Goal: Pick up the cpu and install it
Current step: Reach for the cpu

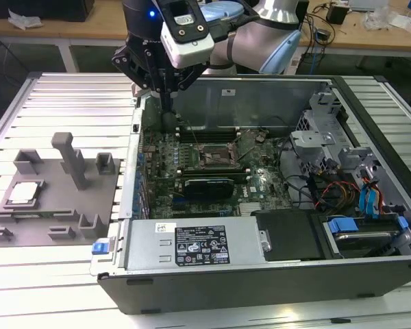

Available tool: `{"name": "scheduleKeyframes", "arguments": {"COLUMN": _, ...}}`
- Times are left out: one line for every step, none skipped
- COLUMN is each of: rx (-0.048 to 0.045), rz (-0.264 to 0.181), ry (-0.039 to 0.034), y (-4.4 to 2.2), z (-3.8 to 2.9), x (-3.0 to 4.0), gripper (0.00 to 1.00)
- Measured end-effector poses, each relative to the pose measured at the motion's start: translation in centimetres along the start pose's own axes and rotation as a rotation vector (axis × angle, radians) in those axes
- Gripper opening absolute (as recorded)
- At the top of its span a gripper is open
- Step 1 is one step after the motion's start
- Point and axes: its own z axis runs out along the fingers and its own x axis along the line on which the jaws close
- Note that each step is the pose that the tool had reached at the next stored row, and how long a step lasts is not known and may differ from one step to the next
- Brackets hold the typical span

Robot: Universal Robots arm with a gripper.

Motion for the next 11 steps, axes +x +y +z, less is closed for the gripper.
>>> {"name": "scheduleKeyframes", "arguments": {"rx": 0.0001, "rz": 0.0, "ry": 0.0, "y": 0.01, "z": 0.0, "x": 0.05, "gripper": 0.11}}
{"name": "scheduleKeyframes", "arguments": {"rx": 0.0002, "rz": 0.0, "ry": 0.0, "y": 0.02, "z": 0.0, "x": 0.07, "gripper": 0.11}}
{"name": "scheduleKeyframes", "arguments": {"rx": 0.0001, "rz": 0.0, "ry": -0.0001, "y": 0.03, "z": 0.0, "x": 0.13, "gripper": 0.11}}
{"name": "scheduleKeyframes", "arguments": {"rx": 0.0001, "rz": 0.0, "ry": -0.0001, "y": 0.03, "z": 0.0, "x": 0.17, "gripper": 0.11}}
{"name": "scheduleKeyframes", "arguments": {"rx": 0.0001, "rz": 0.0, "ry": -0.0001, "y": 0.03, "z": 0.0, "x": 0.21, "gripper": 0.11}}
{"name": "scheduleKeyframes", "arguments": {"rx": 0.0001, "rz": 0.0, "ry": -0.0001, "y": 0.03, "z": 0.0, "x": 0.26, "gripper": 0.11}}
{"name": "scheduleKeyframes", "arguments": {"rx": 0.0001, "rz": 0.0, "ry": -0.0001, "y": 0.03, "z": -0.01, "x": 0.3, "gripper": 0.11}}
{"name": "scheduleKeyframes", "arguments": {"rx": 0.0001, "rz": 0.0, "ry": -0.0002, "y": 0.02, "z": -0.01, "x": 0.35, "gripper": 0.11}}
{"name": "scheduleKeyframes", "arguments": {"rx": 0.0, "rz": 0.0, "ry": -0.0002, "y": 0.02, "z": -0.01, "x": 0.39, "gripper": 0.11}}
{"name": "scheduleKeyframes", "arguments": {"rx": 0.0001, "rz": 0.0, "ry": -0.0002, "y": 0.02, "z": -0.01, "x": 0.43, "gripper": 0.11}}
{"name": "scheduleKeyframes", "arguments": {"rx": 0.0001, "rz": 0.0, "ry": -0.0003, "y": 0.02, "z": -0.01, "x": 0.5, "gripper": 0.11}}
